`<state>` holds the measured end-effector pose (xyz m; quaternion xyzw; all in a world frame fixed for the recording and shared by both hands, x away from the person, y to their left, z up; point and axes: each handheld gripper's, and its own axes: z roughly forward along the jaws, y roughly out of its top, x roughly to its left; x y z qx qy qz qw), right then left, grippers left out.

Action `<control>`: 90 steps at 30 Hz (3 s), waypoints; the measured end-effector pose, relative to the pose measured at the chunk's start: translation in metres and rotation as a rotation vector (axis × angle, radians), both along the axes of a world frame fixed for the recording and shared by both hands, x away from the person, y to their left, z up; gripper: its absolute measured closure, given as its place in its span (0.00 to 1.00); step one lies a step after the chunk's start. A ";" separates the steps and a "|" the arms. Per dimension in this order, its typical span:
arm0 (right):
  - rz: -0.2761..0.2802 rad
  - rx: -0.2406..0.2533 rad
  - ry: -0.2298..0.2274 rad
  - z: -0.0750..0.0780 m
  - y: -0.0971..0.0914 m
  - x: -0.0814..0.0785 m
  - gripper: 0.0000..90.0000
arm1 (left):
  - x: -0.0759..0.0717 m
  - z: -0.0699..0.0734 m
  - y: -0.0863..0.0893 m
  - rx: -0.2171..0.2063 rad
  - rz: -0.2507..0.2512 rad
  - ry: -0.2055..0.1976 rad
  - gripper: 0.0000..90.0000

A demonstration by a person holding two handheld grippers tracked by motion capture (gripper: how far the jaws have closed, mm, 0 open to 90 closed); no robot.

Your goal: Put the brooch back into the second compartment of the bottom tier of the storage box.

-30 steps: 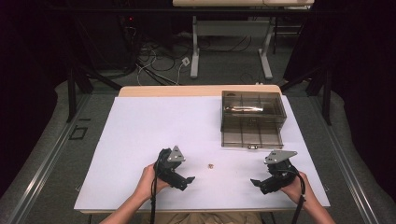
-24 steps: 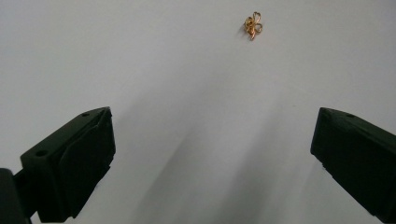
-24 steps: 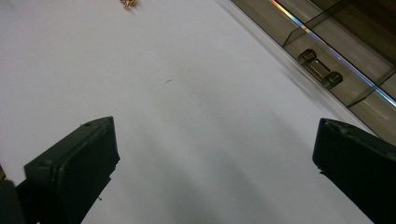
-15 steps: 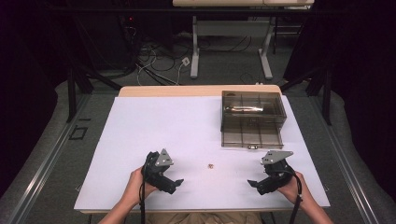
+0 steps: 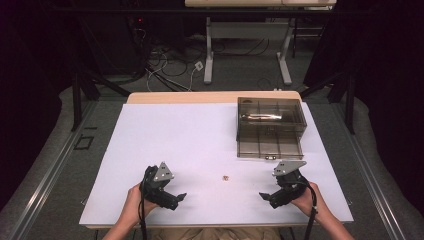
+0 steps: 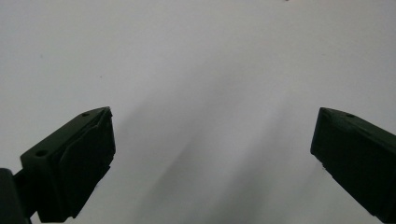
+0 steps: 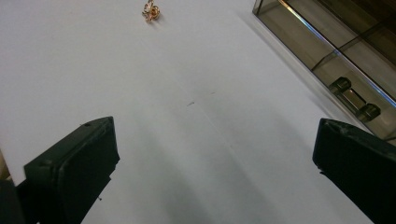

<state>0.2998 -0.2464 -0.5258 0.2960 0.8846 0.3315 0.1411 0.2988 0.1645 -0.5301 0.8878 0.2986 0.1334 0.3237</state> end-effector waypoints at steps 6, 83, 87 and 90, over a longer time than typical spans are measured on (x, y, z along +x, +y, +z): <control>0.023 -0.004 0.001 0.000 0.012 0.003 0.00 | -0.002 0.001 0.008 -0.006 0.030 -0.018 0.00; 0.110 -0.003 0.061 -0.024 0.115 0.054 0.61 | -0.009 0.003 0.022 -0.009 0.035 -0.026 0.00; 0.114 -0.012 0.058 -0.024 0.116 0.053 0.69 | -0.009 0.002 0.022 -0.010 0.036 -0.024 0.00; 0.112 -0.017 0.061 -0.024 0.117 0.053 0.73 | -0.009 0.002 0.022 -0.013 0.036 -0.023 0.00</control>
